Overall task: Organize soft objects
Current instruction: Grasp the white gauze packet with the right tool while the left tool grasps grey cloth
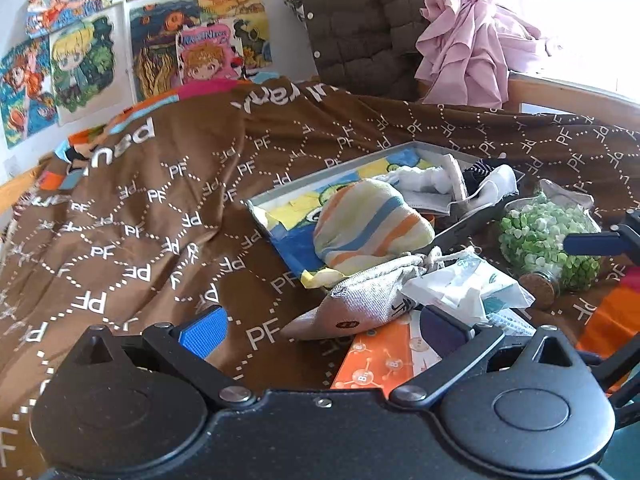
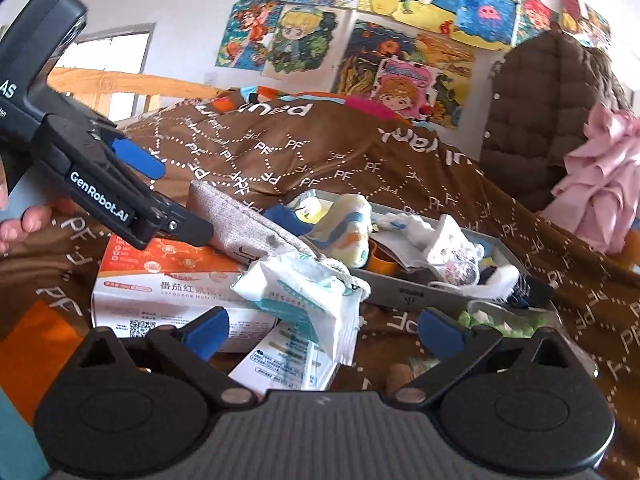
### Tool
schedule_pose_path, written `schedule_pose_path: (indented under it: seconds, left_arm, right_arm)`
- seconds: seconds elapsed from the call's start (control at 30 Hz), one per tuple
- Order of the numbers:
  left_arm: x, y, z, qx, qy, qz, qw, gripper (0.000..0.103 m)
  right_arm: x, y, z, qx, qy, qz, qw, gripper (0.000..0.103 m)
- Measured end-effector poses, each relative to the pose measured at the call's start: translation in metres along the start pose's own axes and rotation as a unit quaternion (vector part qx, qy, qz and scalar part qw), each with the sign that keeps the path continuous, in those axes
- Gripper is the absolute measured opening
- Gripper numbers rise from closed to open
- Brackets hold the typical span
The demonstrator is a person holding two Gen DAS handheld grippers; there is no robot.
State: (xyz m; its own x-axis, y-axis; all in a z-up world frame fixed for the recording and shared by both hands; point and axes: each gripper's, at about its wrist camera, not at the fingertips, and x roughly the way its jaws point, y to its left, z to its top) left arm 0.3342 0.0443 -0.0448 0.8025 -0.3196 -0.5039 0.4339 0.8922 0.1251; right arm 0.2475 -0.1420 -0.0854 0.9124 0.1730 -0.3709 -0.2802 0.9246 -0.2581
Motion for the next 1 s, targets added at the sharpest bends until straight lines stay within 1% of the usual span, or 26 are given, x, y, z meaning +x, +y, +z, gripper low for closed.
schedule_pose_path:
  seconds: [0.17,0.3,0.47,0.6,0.77,0.87,1.0]
  left_arm:
    - [0.011,-0.002,-0.001,0.009,0.017,0.002,0.9998,0.102]
    - [0.016,-0.002,-0.001,0.002,0.021,0.001,0.9998,0.102]
    - [0.02,-0.005,0.001,0.004,0.025,0.01,0.9996,0.102]
    - [0.021,-0.006,0.002,0.007,0.021,0.019,0.9996,0.102]
    - [0.023,-0.004,0.005,0.007,0.018,0.013,0.9997,0.102]
    - [0.024,-0.006,0.007,0.011,0.014,0.002,0.9998,0.099]
    - [0.023,-0.01,0.007,0.025,0.008,-0.016,0.9995,0.089]
  right_arm:
    - [0.01,0.005,-0.001,-0.021,0.007,0.01,1.0,0.103]
    - [0.015,0.007,0.0,-0.035,0.008,0.01,0.999,0.102]
    - [0.023,0.008,0.001,-0.043,0.006,0.016,0.999,0.096]
    - [0.027,0.007,0.002,-0.044,0.007,0.022,0.999,0.095]
    - [0.031,0.004,0.002,-0.046,0.015,0.031,0.998,0.09]
    - [0.03,0.004,0.002,-0.049,0.019,0.034,0.998,0.086]
    - [0.031,0.005,0.001,-0.053,0.022,0.036,0.998,0.079]
